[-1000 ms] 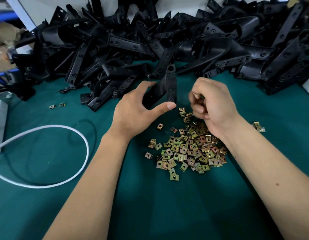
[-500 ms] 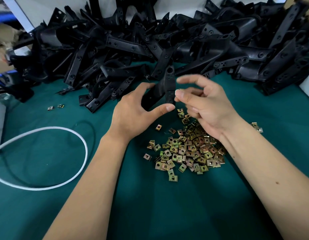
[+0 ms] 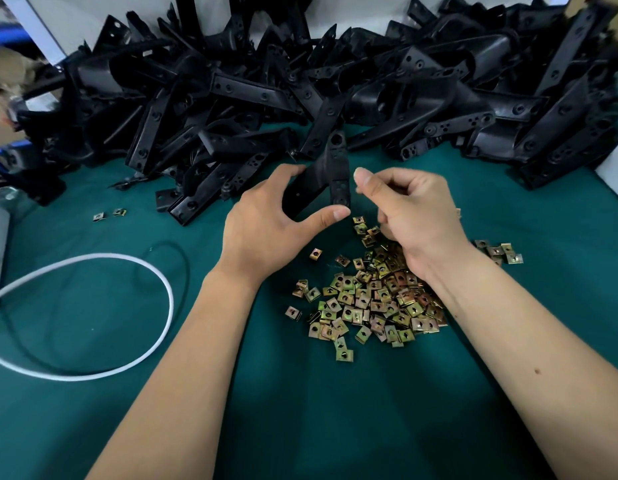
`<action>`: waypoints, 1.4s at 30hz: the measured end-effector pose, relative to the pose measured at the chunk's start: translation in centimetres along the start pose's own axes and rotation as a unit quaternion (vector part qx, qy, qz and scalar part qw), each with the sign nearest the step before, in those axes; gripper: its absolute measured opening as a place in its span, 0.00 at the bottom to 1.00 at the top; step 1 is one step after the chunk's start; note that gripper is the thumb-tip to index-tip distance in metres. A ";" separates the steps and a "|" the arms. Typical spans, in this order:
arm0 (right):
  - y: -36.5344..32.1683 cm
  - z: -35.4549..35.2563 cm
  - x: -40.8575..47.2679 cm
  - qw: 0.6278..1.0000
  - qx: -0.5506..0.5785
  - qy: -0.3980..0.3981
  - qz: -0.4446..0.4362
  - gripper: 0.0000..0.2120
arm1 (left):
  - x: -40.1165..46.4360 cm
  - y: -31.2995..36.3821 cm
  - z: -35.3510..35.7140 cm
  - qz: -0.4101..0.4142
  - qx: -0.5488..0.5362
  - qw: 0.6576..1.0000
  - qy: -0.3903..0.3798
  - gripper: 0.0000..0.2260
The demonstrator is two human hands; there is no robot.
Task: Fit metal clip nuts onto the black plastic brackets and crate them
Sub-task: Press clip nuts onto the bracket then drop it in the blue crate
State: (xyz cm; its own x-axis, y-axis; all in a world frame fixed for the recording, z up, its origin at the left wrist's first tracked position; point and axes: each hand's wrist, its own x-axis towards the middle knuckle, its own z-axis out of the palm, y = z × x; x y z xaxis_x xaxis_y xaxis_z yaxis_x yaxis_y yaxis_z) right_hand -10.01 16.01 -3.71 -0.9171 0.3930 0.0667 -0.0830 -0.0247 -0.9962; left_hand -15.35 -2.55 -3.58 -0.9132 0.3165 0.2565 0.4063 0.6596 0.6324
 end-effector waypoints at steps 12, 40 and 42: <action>-0.2 -0.1 0.2 0.997 0.053 -0.044 0.024 0.07 | 0.1 -0.1 0.1 0.002 -0.005 1.000 0.011 0.41; -0.5 -0.4 0.3 0.989 0.101 -0.039 0.102 0.04 | 0.0 0.0 0.2 0.002 0.012 1.000 0.021 0.42; -0.4 -0.2 0.3 0.988 0.105 -0.030 0.105 0.04 | 0.0 -0.1 0.2 0.003 0.016 1.000 0.018 0.43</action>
State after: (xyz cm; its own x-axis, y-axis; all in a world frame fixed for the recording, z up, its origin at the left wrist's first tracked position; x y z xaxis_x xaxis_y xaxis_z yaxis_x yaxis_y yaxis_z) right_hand -10.16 16.33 -3.33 -0.9440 0.3031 -0.1305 0.0382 -0.2926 -0.9555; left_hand -15.39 -2.42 -3.79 -0.9109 0.2964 0.2869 0.4123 0.6793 0.6071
